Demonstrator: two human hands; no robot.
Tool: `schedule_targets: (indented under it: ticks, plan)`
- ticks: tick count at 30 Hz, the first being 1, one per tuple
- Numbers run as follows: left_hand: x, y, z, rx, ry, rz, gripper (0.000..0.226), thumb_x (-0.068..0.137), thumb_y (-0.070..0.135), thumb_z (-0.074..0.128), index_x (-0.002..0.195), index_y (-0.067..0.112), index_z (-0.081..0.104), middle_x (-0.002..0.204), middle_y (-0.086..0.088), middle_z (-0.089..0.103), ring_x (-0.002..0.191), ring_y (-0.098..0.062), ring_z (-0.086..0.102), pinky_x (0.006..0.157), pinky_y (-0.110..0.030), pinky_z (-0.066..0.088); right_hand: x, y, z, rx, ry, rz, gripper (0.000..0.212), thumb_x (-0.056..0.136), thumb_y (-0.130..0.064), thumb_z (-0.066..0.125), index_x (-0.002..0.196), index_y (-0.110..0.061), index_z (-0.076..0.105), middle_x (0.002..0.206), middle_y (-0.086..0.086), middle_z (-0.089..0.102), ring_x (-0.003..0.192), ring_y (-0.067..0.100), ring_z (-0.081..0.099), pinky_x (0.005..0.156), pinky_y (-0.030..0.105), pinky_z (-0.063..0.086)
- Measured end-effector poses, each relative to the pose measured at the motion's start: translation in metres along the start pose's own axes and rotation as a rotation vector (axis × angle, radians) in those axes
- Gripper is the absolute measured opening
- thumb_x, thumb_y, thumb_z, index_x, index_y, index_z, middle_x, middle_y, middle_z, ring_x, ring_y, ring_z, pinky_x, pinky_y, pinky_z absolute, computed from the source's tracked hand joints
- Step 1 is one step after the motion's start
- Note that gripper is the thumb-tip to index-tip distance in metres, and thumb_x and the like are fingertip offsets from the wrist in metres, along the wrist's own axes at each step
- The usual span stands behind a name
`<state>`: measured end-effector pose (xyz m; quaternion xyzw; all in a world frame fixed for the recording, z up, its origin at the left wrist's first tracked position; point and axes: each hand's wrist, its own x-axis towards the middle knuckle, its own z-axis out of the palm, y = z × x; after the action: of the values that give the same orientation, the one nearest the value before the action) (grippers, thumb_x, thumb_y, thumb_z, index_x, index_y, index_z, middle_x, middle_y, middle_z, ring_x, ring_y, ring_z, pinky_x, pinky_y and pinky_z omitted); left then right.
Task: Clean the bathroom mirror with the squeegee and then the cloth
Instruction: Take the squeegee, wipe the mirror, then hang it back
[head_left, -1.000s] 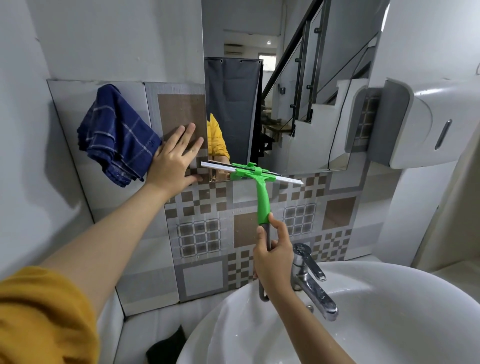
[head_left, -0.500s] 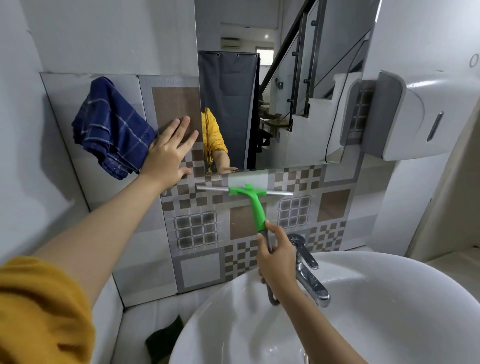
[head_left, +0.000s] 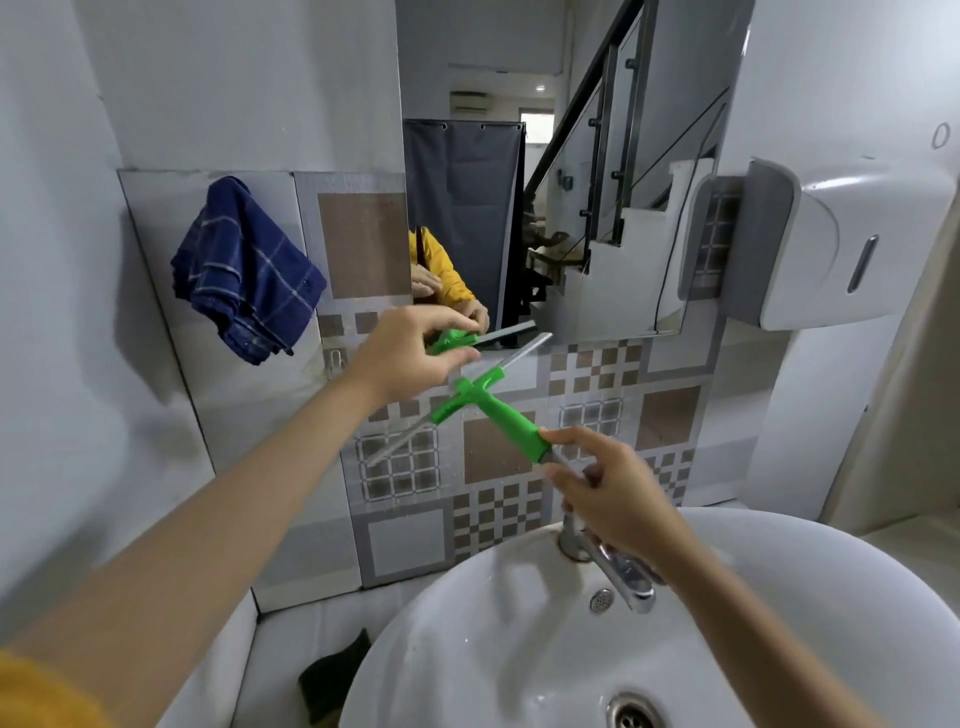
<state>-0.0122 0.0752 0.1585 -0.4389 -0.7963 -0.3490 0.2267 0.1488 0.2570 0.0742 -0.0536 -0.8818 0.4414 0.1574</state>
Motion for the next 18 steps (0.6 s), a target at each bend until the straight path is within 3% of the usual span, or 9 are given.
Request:
schedule_targets:
  ticks: [3, 5, 8, 11, 15, 18]
  plan:
    - [-0.011, 0.03, 0.005, -0.143, -0.363, -0.081, 0.023, 0.076, 0.027, 0.074, 0.099, 0.025, 0.071, 0.105, 0.011, 0.069, 0.103, 0.001, 0.059, 0.09, -0.017, 0.043, 0.001, -0.017, -0.03, -0.058, -0.118, -0.021, 0.032, 0.088, -0.023, 0.064, 0.117, -0.036, 0.056, 0.071, 0.011, 0.071, 0.042, 0.009, 0.052, 0.04, 0.019, 0.045]
    - [-0.019, 0.038, 0.009, -0.184, -0.45, -0.108, 0.02, 0.076, 0.02, 0.074, 0.095, 0.024, 0.071, 0.104, 0.008, 0.07, 0.099, 0.002, 0.061, 0.086, -0.012, 0.044, 0.004, -0.029, -0.048, -0.102, -0.173, -0.054, 0.031, 0.086, -0.024, 0.067, 0.113, -0.036, 0.058, 0.072, 0.009, 0.073, 0.043, 0.012, 0.056, 0.042, 0.028, 0.05]
    - [-0.029, 0.043, 0.01, -0.272, -0.405, -0.143, 0.019, 0.074, 0.008, 0.074, 0.091, 0.016, 0.07, 0.095, 0.003, 0.071, 0.088, -0.001, 0.065, 0.075, -0.012, 0.049, 0.013, -0.043, -0.069, -0.141, -0.278, -0.097, 0.031, 0.083, -0.024, 0.071, 0.112, -0.034, 0.062, 0.076, 0.008, 0.075, 0.048, 0.018, 0.063, 0.052, 0.038, 0.056]
    - [-0.039, 0.045, 0.006, -0.297, -0.341, -0.15, 0.019, 0.073, 0.003, 0.074, 0.089, 0.012, 0.069, 0.091, 0.001, 0.071, 0.086, -0.007, 0.067, 0.075, -0.021, 0.055, 0.025, -0.056, -0.08, -0.185, -0.383, -0.126, 0.033, 0.081, -0.023, 0.073, 0.112, -0.032, 0.064, 0.078, 0.009, 0.075, 0.055, 0.025, 0.066, 0.061, 0.048, 0.058]
    - [-0.054, 0.043, -0.002, -0.28, -0.267, -0.173, 0.023, 0.073, 0.002, 0.073, 0.089, 0.018, 0.068, 0.091, -0.001, 0.07, 0.086, -0.013, 0.067, 0.077, -0.031, 0.057, 0.042, -0.077, -0.079, -0.29, -0.445, -0.246, 0.027, 0.08, -0.021, 0.075, 0.106, -0.025, 0.068, 0.076, 0.006, 0.076, 0.058, 0.021, 0.069, 0.061, 0.038, 0.059]
    - [-0.066, 0.037, -0.008, -0.284, -0.183, -0.19, 0.023, 0.074, 0.002, 0.072, 0.091, 0.018, 0.067, 0.091, 0.0, 0.069, 0.086, -0.013, 0.066, 0.079, -0.032, 0.056, 0.056, -0.089, -0.07, -0.542, -0.317, -0.434, 0.022, 0.078, -0.036, 0.076, 0.099, -0.031, 0.072, 0.075, -0.008, 0.072, 0.065, 0.009, 0.066, 0.065, 0.032, 0.056]
